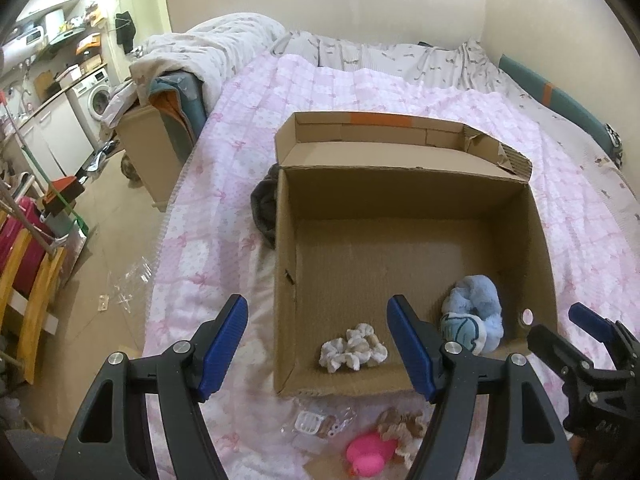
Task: Organize soft objects
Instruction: 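Withdraw both grippers from the box toward the remaining items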
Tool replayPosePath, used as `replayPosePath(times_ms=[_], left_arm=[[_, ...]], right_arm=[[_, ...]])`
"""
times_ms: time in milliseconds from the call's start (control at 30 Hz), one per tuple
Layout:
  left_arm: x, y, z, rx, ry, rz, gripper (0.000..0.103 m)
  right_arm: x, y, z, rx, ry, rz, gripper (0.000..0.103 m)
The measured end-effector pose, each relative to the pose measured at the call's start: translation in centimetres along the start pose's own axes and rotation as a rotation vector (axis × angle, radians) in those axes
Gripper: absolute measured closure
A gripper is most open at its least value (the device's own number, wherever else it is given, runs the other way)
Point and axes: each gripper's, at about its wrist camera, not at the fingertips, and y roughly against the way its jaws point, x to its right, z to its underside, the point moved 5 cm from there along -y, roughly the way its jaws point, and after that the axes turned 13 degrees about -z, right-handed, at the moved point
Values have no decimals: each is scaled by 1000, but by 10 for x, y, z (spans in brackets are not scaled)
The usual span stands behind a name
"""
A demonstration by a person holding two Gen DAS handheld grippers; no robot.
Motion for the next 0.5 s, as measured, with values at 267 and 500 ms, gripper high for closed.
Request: replayPosePath(times_ms=[267,500], left_arm=[[-29,18,17,-1,28,2,34],[-49,25,39,-27,57,7,34]], right_arm=[[-7,12,9,-3,18,9,0],[-19,26,28,-12,27,0,0]])
